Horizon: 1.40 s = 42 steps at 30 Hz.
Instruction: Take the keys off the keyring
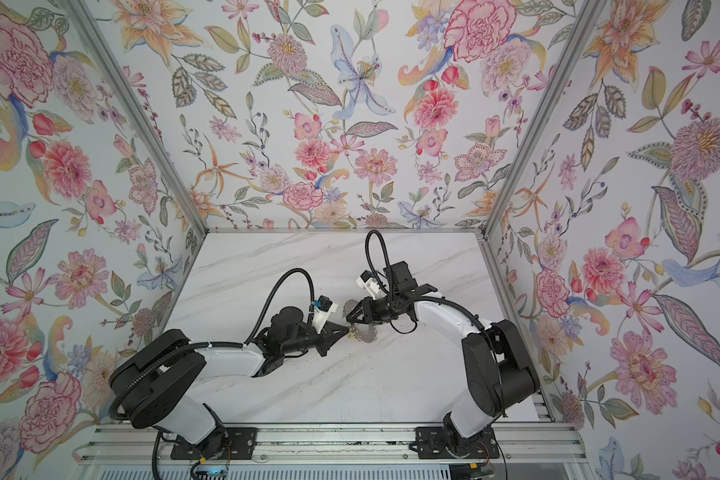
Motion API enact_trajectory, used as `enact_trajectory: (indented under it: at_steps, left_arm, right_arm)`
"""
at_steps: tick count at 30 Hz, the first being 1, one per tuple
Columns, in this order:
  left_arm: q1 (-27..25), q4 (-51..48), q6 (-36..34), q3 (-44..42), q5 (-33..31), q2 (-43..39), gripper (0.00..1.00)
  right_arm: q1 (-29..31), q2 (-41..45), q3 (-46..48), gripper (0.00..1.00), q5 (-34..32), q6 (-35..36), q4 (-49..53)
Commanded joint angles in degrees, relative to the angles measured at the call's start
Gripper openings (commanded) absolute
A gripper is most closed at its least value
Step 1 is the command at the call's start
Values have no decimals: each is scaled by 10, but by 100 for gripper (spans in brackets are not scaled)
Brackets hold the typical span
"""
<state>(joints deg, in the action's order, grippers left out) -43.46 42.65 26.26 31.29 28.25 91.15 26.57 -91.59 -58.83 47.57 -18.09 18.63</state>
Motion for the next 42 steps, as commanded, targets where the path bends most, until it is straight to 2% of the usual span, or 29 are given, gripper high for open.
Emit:
enact_trajectory:
  at_steps: [1,19,24,26,32,37,38,39,40,42]
  left_arm:
    - [-2,2,-6,3,-13,-12,0]
    - [-3,-23,-16,-24,-27,-62,0]
    - [-2,-34,-20,-36,-40,-79,0]
    - [-2,-41,-24,-37,-44,-83,0]
    - [-3,-81,-38,-19,-38,-55,0]
    - [-2,-58,-23,-19,-26,-36,0]
    - [-2,-51,-20,-20,-26,-35,1]
    - [-2,-44,-16,-21,-28,-37,11]
    - [-2,-37,-13,-22,-29,-37,16]
    - [-3,-25,-9,-19,-29,-36,21]
  right_arm:
    - [2,20,-15,13,15,2,2]
    - [-3,21,-8,14,3,7,2]
    - [-3,18,-1,19,-5,9,1]
    - [-1,16,2,24,-11,10,1]
    - [2,14,5,28,-33,28,13]
    - [3,-3,10,25,-24,38,15]
    - [4,-4,8,25,-24,39,15]
    - [5,-5,7,25,-24,38,14]
    - [5,-4,4,25,-23,37,14]
    - [6,-4,-2,25,-20,36,14]
